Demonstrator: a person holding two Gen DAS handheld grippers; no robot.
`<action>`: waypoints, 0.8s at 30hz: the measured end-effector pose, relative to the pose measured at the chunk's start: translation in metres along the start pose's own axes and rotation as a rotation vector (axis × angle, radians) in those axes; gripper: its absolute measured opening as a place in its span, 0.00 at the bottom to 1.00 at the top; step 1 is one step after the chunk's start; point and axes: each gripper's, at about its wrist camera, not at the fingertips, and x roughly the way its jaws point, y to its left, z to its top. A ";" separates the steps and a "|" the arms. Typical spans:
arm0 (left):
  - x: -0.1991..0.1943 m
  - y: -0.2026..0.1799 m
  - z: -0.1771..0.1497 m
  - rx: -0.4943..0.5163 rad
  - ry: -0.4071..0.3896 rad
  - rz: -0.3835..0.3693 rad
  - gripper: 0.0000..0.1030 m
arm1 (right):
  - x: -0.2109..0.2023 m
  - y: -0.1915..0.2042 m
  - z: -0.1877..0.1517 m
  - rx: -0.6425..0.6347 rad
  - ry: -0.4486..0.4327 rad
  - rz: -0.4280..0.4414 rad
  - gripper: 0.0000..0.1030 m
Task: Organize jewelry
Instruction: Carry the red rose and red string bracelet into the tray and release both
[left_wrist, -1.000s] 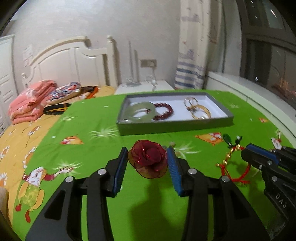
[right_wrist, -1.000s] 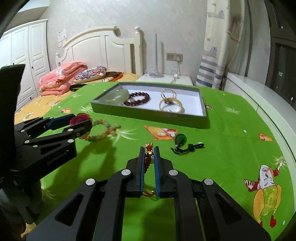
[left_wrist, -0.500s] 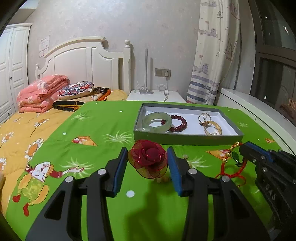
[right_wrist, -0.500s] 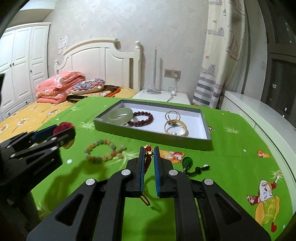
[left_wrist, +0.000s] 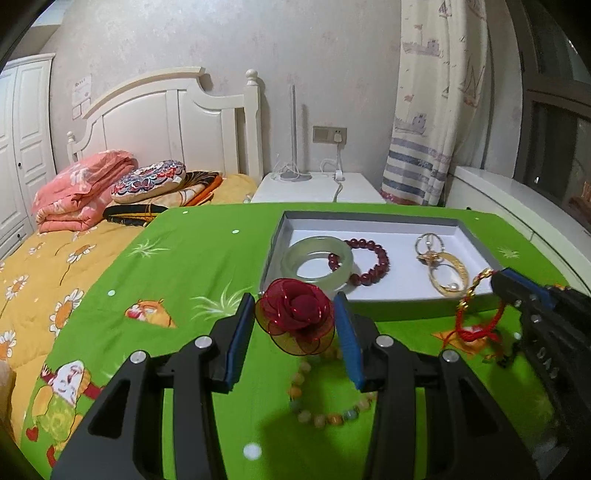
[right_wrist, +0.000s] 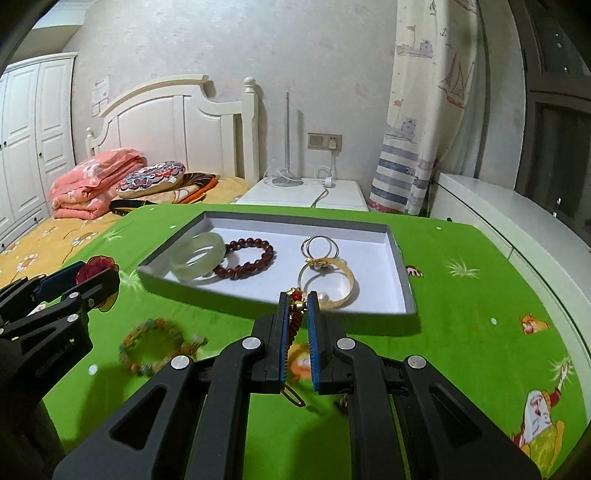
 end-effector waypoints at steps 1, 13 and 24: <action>0.008 0.001 0.003 -0.002 0.006 0.002 0.41 | 0.004 -0.001 0.002 0.002 0.000 -0.003 0.10; 0.056 -0.020 0.038 0.038 -0.032 0.005 0.41 | 0.043 -0.006 0.025 0.004 -0.001 -0.034 0.10; 0.081 -0.024 0.072 0.031 -0.036 0.043 0.41 | 0.064 -0.022 0.067 0.038 -0.034 -0.064 0.10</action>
